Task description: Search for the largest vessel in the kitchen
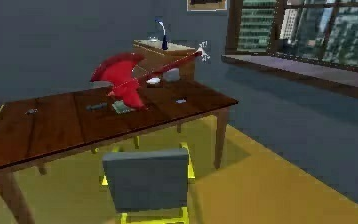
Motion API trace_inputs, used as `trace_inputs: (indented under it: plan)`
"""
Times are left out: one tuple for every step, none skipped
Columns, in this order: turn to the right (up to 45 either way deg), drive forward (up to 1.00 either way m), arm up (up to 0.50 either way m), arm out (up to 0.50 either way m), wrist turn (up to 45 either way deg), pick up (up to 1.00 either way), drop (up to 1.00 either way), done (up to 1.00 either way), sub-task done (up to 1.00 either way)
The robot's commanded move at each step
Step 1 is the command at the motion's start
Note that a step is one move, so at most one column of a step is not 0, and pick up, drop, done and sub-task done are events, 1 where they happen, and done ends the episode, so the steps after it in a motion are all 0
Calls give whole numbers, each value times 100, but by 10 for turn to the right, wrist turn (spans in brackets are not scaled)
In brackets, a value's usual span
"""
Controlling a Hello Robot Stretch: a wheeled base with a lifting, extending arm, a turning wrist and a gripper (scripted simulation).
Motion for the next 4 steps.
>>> trace_inputs:
  plan:
    - [-450, 0, 0, 0, 0, 0, 0, 0, 0]
    - [-450, 0, 0, 0, 0, 0, 0, 0, 0]
    - [-450, 0, 0, 0, 0, 0, 0, 0, 0]
    - [-150, 0, 0, 0, 0, 0, 0, 0, 0]
